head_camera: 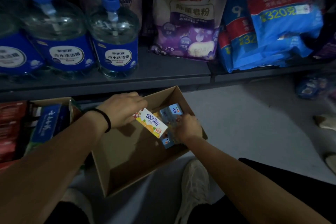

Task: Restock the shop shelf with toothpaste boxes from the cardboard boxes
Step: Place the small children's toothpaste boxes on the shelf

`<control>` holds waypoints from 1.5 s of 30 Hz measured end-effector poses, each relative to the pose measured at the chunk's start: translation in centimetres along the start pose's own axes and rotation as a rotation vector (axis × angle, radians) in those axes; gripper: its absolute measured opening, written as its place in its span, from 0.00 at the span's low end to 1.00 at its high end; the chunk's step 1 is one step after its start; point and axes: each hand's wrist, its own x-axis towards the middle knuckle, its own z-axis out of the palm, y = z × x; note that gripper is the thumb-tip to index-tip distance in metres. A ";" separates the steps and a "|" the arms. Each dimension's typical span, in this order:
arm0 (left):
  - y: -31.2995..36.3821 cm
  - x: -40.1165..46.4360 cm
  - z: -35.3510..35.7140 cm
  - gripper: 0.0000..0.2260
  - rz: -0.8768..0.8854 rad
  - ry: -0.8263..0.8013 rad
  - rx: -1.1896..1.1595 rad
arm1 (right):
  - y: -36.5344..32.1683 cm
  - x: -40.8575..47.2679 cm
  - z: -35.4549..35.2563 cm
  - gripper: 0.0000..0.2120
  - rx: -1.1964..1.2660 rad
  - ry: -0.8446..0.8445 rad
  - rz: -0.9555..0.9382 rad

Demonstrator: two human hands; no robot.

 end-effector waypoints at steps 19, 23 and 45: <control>-3.1 -2.3 0.1 0.17 -0.113 -0.020 0.034 | 0.4 0.0 1.5 0.19 -0.124 0.043 -0.103; -3.1 -2.2 0.0 0.18 -0.120 -0.020 0.010 | 1.1 0.6 1.3 0.20 -0.026 -0.028 -0.142; 1.1 -2.7 -8.5 0.15 -0.112 0.127 0.139 | -2.0 -1.3 -14.0 0.22 0.065 0.045 -0.415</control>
